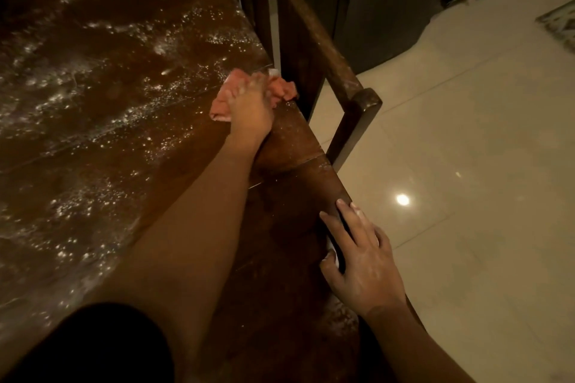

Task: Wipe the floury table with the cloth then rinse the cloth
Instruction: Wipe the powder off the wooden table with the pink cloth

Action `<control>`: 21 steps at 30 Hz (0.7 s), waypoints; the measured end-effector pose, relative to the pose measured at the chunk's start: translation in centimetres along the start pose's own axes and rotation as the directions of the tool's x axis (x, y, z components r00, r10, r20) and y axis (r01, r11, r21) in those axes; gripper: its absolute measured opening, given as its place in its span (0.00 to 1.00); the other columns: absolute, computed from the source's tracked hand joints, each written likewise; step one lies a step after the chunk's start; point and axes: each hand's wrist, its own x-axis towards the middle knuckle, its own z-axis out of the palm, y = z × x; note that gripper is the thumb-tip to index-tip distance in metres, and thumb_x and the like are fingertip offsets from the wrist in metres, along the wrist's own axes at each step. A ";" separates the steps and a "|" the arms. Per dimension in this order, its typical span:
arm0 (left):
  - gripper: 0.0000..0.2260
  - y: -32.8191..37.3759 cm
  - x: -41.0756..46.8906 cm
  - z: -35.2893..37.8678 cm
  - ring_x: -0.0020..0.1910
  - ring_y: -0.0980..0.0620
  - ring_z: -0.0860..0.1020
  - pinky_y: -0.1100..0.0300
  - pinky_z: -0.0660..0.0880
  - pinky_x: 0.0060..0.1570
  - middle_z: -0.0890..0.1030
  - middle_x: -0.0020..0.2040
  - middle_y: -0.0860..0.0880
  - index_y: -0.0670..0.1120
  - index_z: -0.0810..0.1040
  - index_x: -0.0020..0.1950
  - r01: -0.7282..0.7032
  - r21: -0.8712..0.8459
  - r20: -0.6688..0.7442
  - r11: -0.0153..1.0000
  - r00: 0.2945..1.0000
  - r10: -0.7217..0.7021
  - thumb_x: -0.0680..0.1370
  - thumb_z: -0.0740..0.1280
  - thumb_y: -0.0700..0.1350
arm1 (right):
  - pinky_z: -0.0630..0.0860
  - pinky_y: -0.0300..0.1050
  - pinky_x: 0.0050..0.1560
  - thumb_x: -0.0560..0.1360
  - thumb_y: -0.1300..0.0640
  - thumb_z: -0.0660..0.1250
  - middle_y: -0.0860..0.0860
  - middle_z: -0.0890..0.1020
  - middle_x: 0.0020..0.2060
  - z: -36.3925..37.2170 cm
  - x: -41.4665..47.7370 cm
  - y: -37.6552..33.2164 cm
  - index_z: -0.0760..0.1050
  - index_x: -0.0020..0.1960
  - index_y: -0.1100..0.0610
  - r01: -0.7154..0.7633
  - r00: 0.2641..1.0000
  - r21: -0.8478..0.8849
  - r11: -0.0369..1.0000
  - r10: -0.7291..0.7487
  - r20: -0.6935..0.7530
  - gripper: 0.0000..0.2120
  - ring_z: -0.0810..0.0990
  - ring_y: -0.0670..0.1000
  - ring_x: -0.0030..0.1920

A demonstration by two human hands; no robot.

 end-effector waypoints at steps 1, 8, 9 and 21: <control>0.19 0.3 0.4 0.2 0.74 0.42 0.65 0.38 0.52 0.74 0.70 0.74 0.45 0.48 0.70 0.73 -0.071 -0.002 0.033 0.997 0.997 0.071 0.82 0.59 0.42 | 0.55 0.56 0.76 0.78 0.42 0.53 0.47 0.52 0.81 0.0 0.1 0.0 0.57 0.79 0.42 -0.003 1.000 -0.003 1.000 0.003 0.000 0.30 0.43 0.47 0.81; 0.30 -2.4 -7.3 -2.8 0.76 0.57 0.60 0.43 0.52 0.77 0.69 0.74 0.54 0.67 0.69 0.68 -0.460 -0.271 0.467 0.845 0.705 0.533 0.77 0.63 0.34 | 0.58 0.53 0.75 0.77 0.44 0.55 0.48 0.53 0.81 0.0 0.1 -0.1 0.57 0.79 0.42 -0.005 1.000 0.003 1.000 0.005 0.007 0.30 0.45 0.49 0.81; 0.34 -3.1 -7.2 -3.8 0.73 0.58 0.66 0.45 0.60 0.75 0.71 0.73 0.55 0.72 0.69 0.65 -0.433 -0.304 0.506 0.849 0.682 0.528 0.76 0.64 0.32 | 0.57 0.53 0.75 0.78 0.44 0.56 0.47 0.53 0.81 0.0 0.2 -0.1 0.57 0.79 0.42 -0.006 1.000 0.006 1.000 0.006 0.001 0.30 0.45 0.48 0.81; 0.23 1.7 -10.3 -0.6 0.76 0.60 0.55 0.55 0.37 0.76 0.65 0.73 0.60 0.55 0.68 0.73 -0.471 -0.170 0.388 0.866 0.776 0.498 0.81 0.60 0.38 | 0.66 0.52 0.70 0.75 0.48 0.58 0.49 0.60 0.80 0.4 0.3 -0.4 0.65 0.77 0.46 -0.012 0.996 0.021 1.000 0.014 -0.084 0.29 0.54 0.50 0.81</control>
